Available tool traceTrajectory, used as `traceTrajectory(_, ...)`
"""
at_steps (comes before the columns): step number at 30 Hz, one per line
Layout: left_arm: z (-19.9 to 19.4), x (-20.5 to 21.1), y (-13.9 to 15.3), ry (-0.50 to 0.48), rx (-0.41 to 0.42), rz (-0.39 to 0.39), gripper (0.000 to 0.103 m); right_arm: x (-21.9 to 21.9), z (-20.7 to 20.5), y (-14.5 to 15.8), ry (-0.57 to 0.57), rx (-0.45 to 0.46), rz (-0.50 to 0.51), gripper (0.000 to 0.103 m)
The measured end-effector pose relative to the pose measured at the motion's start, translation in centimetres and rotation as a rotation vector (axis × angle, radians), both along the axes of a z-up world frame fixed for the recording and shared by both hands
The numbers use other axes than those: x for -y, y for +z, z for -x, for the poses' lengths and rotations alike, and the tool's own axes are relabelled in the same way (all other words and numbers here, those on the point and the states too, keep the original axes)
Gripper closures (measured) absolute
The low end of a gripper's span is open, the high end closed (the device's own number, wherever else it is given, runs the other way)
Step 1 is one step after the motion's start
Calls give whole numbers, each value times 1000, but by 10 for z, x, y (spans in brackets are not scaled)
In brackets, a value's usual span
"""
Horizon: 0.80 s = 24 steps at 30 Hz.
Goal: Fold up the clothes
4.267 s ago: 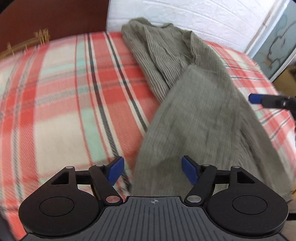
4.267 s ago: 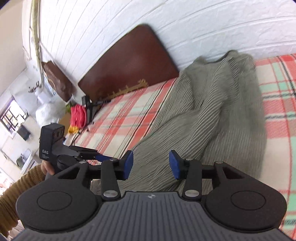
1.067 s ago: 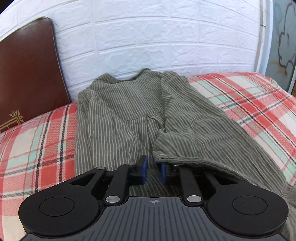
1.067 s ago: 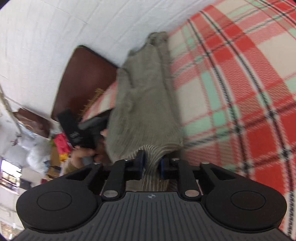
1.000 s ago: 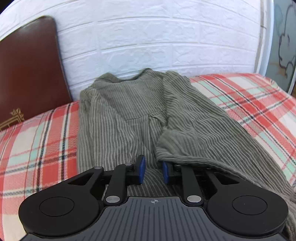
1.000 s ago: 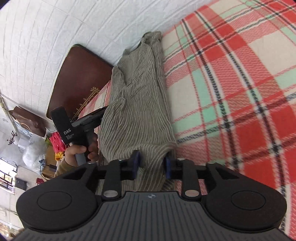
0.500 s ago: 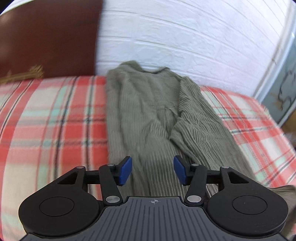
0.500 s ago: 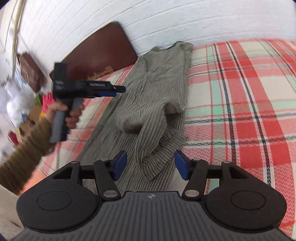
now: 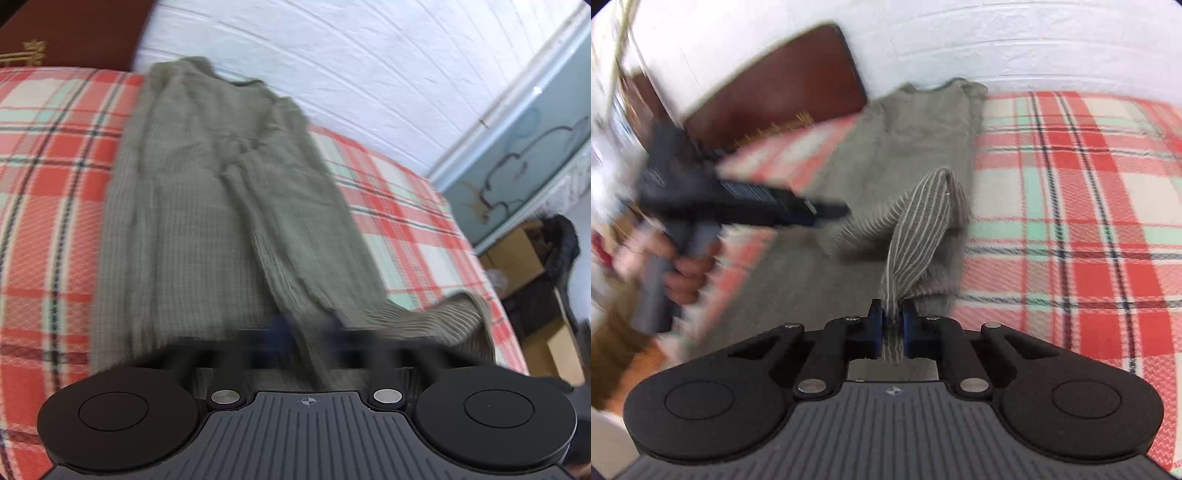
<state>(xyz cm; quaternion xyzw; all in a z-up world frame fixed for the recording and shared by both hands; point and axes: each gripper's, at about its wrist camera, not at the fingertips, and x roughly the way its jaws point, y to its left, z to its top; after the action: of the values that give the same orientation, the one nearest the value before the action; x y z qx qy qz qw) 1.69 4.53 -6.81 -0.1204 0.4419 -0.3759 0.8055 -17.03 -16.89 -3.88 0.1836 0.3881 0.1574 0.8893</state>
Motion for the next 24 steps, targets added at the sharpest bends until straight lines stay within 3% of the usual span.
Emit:
traceTrajectory(2,7,-8,18,4,41,38,88,21,4,12,47,-21,-250,92)
traceTrajectory(5,21,-21,49,18,113,79,76,46,12,14,122,-69,-603,92)
traceTrajectory(6,26,-23,53,22,126,67,61,50,15,11,117,-91,-608,91)
traceTrajectory(8,35,-26,52,28,124,39,42,53,19,-4,70,-155,-534,89)
traceTrajectory(10,41,-27,37,26,80,-11,42,54,23,-26,15,-232,-465,89)
traceTrajectory(14,48,-32,3,52,-4,-116,42,48,26,-61,-12,-341,-450,89)
traceTrajectory(21,52,-35,8,38,-24,-27,29,40,24,-61,-1,-315,-430,77)
traceTrajectory(24,54,-25,8,8,-17,-35,27,37,22,-61,0,-315,-406,78)
